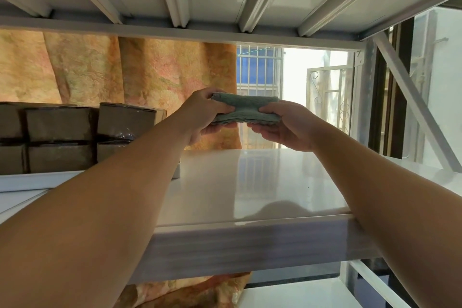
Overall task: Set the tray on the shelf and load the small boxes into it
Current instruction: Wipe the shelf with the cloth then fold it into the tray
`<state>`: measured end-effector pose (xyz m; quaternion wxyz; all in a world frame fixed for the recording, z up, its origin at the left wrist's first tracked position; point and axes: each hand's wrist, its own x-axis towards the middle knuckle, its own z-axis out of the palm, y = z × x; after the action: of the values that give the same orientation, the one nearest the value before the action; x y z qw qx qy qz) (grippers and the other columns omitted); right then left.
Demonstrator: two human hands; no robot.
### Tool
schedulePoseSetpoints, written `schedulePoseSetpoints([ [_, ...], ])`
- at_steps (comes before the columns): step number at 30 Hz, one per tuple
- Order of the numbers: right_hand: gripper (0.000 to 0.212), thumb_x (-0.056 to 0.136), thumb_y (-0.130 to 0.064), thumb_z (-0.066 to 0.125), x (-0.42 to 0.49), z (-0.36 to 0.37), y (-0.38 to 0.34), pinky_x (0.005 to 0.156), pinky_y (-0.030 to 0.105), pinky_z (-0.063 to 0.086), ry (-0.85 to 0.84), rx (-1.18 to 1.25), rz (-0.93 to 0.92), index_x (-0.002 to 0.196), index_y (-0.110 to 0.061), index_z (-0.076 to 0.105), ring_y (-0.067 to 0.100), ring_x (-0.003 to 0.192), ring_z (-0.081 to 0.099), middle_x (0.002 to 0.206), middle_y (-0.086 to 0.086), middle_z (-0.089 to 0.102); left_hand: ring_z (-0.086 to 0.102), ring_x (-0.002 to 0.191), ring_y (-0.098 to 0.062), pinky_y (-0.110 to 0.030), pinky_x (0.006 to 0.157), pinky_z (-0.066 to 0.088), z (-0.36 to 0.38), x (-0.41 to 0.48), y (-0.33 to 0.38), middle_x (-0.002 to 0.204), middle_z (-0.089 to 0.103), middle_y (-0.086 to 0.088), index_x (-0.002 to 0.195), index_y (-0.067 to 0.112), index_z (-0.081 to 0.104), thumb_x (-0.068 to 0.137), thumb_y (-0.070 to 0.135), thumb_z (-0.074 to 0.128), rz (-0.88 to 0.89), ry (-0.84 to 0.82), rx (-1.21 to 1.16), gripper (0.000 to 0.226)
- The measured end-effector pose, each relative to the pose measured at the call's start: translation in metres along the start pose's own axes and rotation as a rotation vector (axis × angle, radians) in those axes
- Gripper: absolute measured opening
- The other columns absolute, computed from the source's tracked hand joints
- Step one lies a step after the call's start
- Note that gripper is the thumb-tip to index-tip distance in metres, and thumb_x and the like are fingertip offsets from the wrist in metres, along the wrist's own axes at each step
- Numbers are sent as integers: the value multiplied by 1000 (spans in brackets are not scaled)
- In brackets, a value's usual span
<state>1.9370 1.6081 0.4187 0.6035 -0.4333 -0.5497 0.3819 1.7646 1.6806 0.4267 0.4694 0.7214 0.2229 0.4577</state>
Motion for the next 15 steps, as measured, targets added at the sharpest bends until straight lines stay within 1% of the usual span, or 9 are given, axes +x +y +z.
schedulePoseSetpoints([
  [3,18,94,0,43,-1,-1,-2,53,20,56,-66,57,-38,105,-10,53,18,61,68,93,17,62,64,52,-14,-17,40,39,-3,-1,2,79,64,-7,85,23,60,87,2,57,21,-8,-18,21],
  [6,27,93,5,39,-3,-4,-4,56,20,57,-168,180,-73,113,-8,53,20,67,69,99,20,60,60,49,-13,-17,40,39,-5,-2,5,73,61,-6,83,22,62,88,-1,55,68,-46,-135,25],
  [8,36,92,7,37,-5,-4,-5,62,22,59,-262,265,-77,119,-10,55,22,73,70,99,19,64,57,47,-13,-17,41,38,-6,-3,8,67,62,-5,82,21,64,87,-4,53,95,-65,-233,28],
  [10,42,90,8,37,-7,-4,-6,65,25,60,-336,320,-70,120,-12,57,25,79,71,99,19,67,57,46,-13,-17,41,39,-8,-3,10,61,64,-3,84,19,67,87,-6,50,109,-86,-299,30],
  [13,44,87,10,36,-8,-5,-7,67,27,60,-388,359,-79,119,-11,57,27,83,71,105,20,63,59,47,-14,-17,43,40,-11,-4,11,60,66,-3,86,16,68,87,-7,45,127,-131,-330,33],
  [15,42,89,11,34,-7,-6,-7,67,27,61,-377,372,-87,116,-9,59,26,81,71,104,21,63,60,48,-15,-17,43,40,-12,-4,12,61,66,-4,85,16,68,87,-8,42,135,-148,-336,35],
])
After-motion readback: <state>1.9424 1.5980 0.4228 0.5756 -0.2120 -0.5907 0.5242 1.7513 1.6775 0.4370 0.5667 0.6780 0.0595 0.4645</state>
